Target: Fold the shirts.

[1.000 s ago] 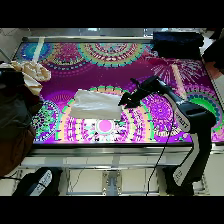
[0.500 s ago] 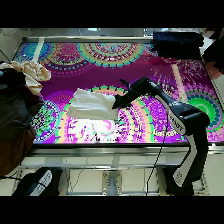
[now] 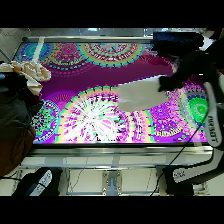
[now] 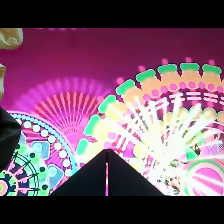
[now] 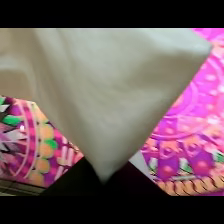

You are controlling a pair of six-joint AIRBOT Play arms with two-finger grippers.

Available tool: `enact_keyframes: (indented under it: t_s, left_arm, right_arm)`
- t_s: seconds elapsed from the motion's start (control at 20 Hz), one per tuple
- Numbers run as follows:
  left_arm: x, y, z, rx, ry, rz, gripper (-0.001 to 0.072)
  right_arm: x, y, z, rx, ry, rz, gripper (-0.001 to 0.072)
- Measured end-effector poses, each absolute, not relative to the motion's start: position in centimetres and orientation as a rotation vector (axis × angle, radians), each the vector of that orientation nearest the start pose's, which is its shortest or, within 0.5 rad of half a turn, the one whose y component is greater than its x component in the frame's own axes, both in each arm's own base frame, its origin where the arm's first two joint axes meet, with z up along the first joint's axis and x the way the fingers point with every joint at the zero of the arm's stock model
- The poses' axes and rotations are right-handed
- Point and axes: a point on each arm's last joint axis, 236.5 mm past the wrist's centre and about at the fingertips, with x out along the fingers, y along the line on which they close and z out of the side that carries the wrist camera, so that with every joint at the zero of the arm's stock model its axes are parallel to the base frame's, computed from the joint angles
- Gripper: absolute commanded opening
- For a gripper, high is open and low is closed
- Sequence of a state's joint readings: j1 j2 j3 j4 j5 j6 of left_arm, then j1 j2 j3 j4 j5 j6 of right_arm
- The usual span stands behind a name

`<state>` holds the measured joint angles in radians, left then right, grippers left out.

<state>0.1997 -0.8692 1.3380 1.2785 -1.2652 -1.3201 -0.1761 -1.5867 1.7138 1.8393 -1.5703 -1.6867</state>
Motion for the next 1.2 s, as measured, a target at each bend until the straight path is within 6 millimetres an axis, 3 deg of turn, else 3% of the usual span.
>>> enact_keyframes:
  t_s: [0.15, 0.25, 0.35, 0.45, 0.5, 0.6, 0.65, 0.75, 0.8, 0.9, 1.1, 1.2]
  left_arm:
    - [34.2, 0.3, 22.7, -0.033, 0.754, -0.136, 0.0009]
    - [34.2, 0.3, 22.7, -0.033, 0.756, -0.136, 0.0009]
    - [34.2, 0.3, 22.7, -0.033, 0.756, -0.136, 0.0009]
    - [34.2, 0.3, 22.7, -0.033, 0.756, -0.136, 0.0009]
    - [34.2, 0.3, 22.7, -0.033, 0.756, -0.136, 0.0009]
    - [34.2, 0.3, 22.7, -0.033, 0.756, -0.136, 0.001]
    - [34.2, 0.3, 22.7, -0.034, 0.757, -0.137, 0.0009]
    - [34.2, 0.3, 22.6, -0.034, 0.758, -0.136, 0.0009]
    - [34.2, 0.3, 22.6, -0.034, 0.758, -0.136, 0.001]
    - [34.2, 0.3, 22.6, -0.034, 0.759, -0.136, 0.001]
    - [33.9, 0.2, 22.3, -0.034, 0.777, -0.141, 0.0009]
    - [33.7, 0.1, 22.1, -0.035, 0.787, -0.144, 0.001]
  right_arm:
    - [39.1, -10.0, 7.3, 0.315, 1.411, -0.053, 0.0013]
    - [35.3, -14.2, 6.2, 0.405, 1.477, -0.169, 0.0013]
    - [31.1, -16.7, 4.0, 0.485, 1.562, -0.26, 0.0013]
    - [27.0, -17.9, 1.3, 0.554, 1.641, -0.34, 0.0032]
    - [24.8, -18.1, -0.2, 0.585, 1.682, -0.375, 0.0143]
    - [20.9, -17.8, -2.4, 0.631, 1.764, -0.419, 0.055]
    - [19.4, -17.7, -2.9, 0.649, 1.793, -0.437, 0.0617]
    - [17.6, -17.4, -2.4, 0.68, 1.838, -0.454, 0.0622]
    - [17.6, -17.3, -1.7, 0.692, 1.838, -0.452, 0.0622]
    - [19.6, -17.0, 0.7, 0.727, 1.761, -0.431, 0.0622]
    - [26.9, -14.6, 7.9, 0.663, 1.475, -0.304, 0.0622]
    - [30.2, -12.5, 11.8, 0.572, 1.327, -0.23, 0.0622]
